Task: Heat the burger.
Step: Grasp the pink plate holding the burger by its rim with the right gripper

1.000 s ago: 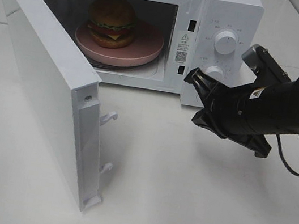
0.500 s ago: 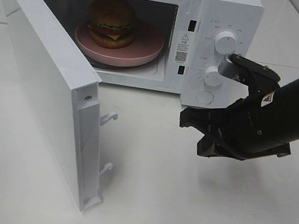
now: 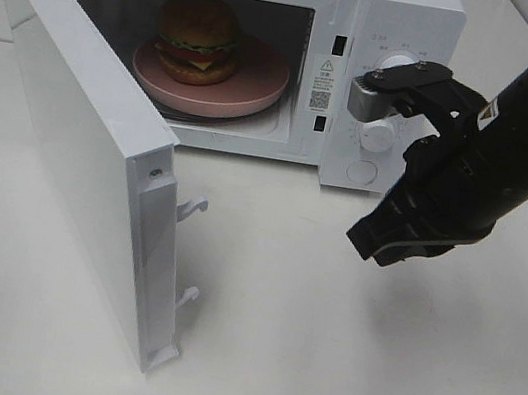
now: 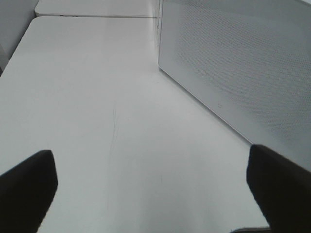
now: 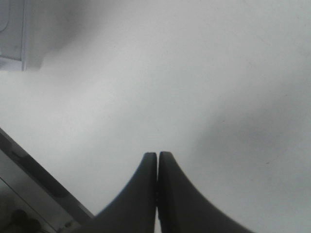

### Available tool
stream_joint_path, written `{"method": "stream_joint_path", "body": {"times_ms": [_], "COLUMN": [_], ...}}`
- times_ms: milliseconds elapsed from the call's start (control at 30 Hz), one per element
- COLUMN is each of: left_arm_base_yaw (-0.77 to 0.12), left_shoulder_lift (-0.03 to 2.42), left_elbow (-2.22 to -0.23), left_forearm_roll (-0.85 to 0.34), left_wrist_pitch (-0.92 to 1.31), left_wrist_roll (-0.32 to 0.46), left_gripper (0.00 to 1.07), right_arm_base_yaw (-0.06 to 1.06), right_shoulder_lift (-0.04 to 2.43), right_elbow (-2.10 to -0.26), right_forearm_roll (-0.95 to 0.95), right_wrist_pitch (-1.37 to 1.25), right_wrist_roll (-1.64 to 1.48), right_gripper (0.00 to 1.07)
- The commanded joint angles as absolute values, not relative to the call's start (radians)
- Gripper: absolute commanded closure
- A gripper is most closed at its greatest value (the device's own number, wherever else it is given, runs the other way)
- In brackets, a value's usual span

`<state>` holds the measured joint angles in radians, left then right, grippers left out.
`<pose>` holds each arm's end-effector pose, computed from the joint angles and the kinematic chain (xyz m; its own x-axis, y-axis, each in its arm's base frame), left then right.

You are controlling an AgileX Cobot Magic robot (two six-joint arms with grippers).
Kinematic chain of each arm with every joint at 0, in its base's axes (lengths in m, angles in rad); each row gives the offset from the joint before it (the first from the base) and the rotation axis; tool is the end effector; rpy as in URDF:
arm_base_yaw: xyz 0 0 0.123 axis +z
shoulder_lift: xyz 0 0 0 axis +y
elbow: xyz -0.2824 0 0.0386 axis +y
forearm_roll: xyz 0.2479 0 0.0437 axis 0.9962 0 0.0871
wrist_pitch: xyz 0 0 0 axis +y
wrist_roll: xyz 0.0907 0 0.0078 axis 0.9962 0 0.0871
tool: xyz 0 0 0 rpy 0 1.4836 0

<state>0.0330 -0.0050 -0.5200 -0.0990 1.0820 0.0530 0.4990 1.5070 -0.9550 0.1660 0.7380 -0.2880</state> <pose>-0.0088 -0.0082 0.2812 -0.4504 -0.0085 -0.8928 0.0479 0.9983 -0.0336 0.2476 0.1465 0.2303 -0.7222 -0.5792 -0.3782 -0.6384 0.7686 0.0420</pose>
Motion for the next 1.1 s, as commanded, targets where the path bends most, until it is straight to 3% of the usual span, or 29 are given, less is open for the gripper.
{"method": "stream_joint_path", "body": {"times_ms": [33,533,833,1100], "left_arm_base_yaw": [0.033,0.033,0.033,0.033], "left_shoulder_lift": [-0.021,-0.021,-0.021,-0.021], "left_elbow": [-0.517,-0.517,-0.517,-0.517], "left_forearm_roll": [-0.101,-0.101,-0.101,-0.101], "left_wrist_pitch": [1.070,1.070,1.070,1.070], "left_wrist_roll": [0.054,0.054,0.054,0.054], "left_gripper": [0.08,0.08,0.08,0.08], "right_arm_base_yaw": [0.492,0.492,0.492,0.492], "right_shoulder_lift": [1.501,1.501,1.501,1.501], "right_elbow": [-0.975,-0.986,-0.986,-0.986], "right_forearm_roll": [0.127,-0.034,-0.094,-0.096], "right_wrist_pitch": [0.790,0.793,0.696,0.598], "right_wrist_roll": [-0.398,-1.071,-1.243,-1.359], "right_gripper": [1.05,1.01,0.96,0.81]}}
